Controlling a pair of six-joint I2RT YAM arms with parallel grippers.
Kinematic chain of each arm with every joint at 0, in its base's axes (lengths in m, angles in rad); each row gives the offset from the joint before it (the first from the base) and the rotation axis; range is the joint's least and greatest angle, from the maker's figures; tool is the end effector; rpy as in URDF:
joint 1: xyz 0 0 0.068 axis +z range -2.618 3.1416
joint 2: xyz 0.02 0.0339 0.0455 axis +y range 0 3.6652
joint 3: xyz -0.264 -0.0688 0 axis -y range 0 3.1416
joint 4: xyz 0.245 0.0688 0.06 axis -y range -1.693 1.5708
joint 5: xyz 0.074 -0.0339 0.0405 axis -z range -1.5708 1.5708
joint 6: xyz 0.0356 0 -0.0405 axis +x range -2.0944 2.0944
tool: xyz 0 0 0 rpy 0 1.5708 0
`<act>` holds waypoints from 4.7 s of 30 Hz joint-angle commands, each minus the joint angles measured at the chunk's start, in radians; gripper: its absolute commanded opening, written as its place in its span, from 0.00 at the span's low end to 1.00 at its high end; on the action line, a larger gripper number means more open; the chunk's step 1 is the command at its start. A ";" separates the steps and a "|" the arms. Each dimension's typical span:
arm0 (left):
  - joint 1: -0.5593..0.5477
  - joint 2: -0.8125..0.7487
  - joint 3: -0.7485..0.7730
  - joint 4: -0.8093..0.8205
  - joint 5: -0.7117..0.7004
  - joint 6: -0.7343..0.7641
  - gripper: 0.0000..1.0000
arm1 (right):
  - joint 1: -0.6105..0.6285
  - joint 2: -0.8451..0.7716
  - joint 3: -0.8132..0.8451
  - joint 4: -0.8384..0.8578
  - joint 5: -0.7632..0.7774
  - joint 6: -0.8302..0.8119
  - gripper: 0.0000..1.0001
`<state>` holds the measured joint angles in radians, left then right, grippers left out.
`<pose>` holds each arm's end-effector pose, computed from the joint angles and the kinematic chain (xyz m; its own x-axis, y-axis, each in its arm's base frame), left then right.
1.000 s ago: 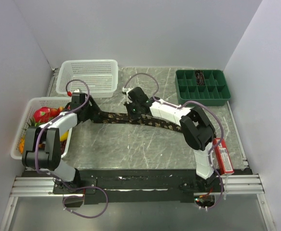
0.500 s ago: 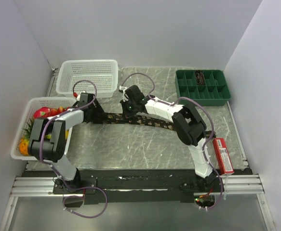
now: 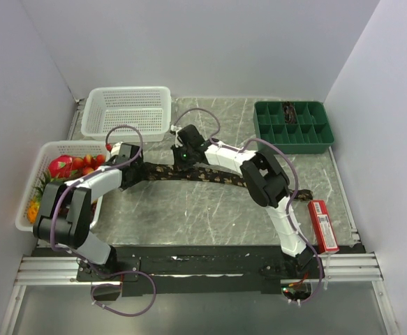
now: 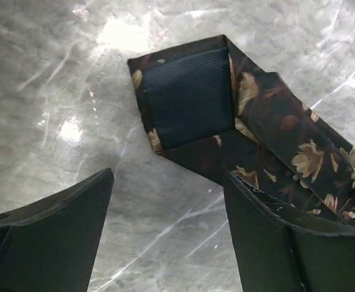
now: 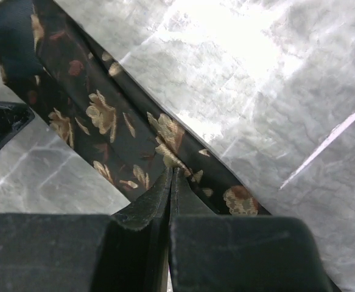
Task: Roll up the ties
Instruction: Roll the tie at the center of the board.
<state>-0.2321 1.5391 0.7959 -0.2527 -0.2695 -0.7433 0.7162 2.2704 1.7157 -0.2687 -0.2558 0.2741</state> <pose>0.2859 -0.0578 0.1649 -0.6560 -0.5152 -0.5515 -0.4932 0.8458 -0.2035 0.3739 0.3374 0.1579 -0.7396 -0.2966 -0.6041 -0.5866 0.7242 0.3626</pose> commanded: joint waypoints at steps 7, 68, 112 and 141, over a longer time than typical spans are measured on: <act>0.077 -0.022 -0.096 0.211 0.070 -0.073 0.73 | -0.034 -0.075 -0.116 -0.012 0.041 -0.007 0.00; -0.187 -0.106 -0.044 0.478 0.250 0.194 0.01 | -0.049 -0.199 -0.151 0.132 -0.183 0.122 0.00; -0.274 0.191 0.009 0.668 0.374 0.090 0.46 | -0.132 -0.186 -0.360 0.261 -0.200 0.128 0.00; -0.064 0.160 -0.017 0.610 0.435 0.101 0.64 | -0.101 -0.153 -0.283 0.143 -0.188 0.099 0.00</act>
<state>-0.2958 1.6615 0.7856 0.2714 0.0822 -0.6392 0.6029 2.1311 1.4082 -0.0784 -0.4335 0.3843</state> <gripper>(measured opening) 0.652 0.006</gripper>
